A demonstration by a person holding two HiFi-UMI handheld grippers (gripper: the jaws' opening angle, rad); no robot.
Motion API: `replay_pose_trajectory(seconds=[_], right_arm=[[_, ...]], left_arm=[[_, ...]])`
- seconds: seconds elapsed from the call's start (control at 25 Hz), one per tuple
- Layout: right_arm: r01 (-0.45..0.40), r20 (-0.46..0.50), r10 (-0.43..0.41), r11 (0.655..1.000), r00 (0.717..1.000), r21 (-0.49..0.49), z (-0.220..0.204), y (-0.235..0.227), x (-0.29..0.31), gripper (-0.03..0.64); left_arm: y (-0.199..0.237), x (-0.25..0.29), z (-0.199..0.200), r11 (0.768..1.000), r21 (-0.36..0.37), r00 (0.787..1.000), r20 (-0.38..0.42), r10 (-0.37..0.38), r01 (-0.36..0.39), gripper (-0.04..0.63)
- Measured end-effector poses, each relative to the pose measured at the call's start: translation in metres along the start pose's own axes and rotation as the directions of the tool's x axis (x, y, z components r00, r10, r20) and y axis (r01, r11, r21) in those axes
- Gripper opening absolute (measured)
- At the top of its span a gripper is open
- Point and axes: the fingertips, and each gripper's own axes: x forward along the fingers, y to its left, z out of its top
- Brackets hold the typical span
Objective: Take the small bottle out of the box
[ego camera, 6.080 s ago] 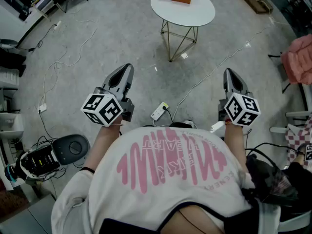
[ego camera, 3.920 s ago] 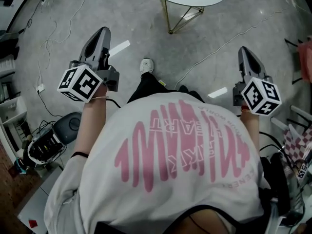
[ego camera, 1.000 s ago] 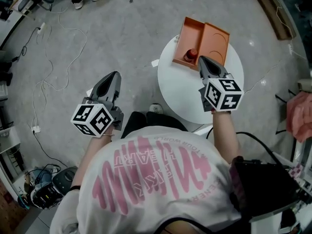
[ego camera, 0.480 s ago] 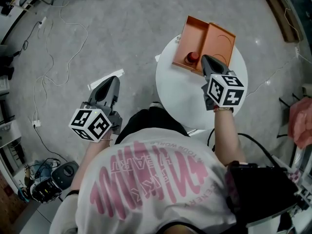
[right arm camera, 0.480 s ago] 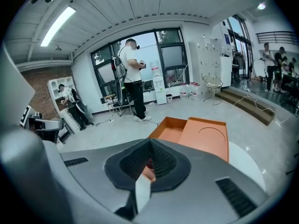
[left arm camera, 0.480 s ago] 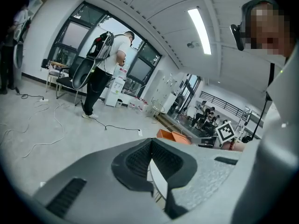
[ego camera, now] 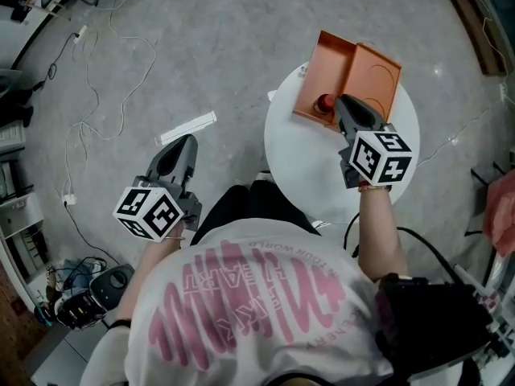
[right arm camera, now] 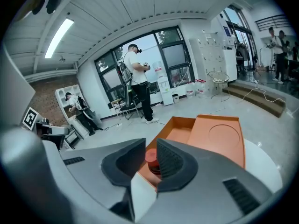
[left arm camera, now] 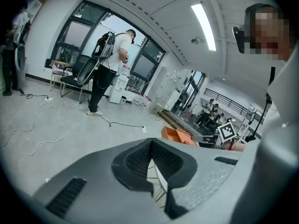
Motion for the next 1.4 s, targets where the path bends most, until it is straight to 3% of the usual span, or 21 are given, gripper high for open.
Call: replay_pose_trajectory(seconds=[0.08, 0.48, 0.92, 1.4], right_arm=[[-0.011, -0.017, 0.011, 1.000, 1.000, -0.011, -0.003, 0.001, 0.003, 0.141], [-0.016, -0.123, 0.003, 0.994, 0.992, -0.108, -0.020, 0.002, 0.014, 0.174], [0.011, -0.199, -0.038, 0.991, 0.979, -0.135, -0.047, -0.006, 0.020, 0.185], [0.048, -0.184, -0.073, 0.990, 0.980, -0.134, -0.039, -0.007, 0.028, 0.132]], left_arm=[[0.003, 0.001, -0.002, 1.000, 0.000, 1.000, -0.004, 0.002, -0.002, 0.006], [0.006, 0.004, -0.012, 1.000, -0.003, 1.000, -0.027, -0.002, 0.002, 0.006], [0.010, -0.007, -0.037, 1.000, -0.015, 0.998, -0.063, 0.019, -0.020, 0.006], [0.020, -0.020, -0.041, 0.999, -0.022, 0.996, -0.068, 0.048, -0.050, 0.006]])
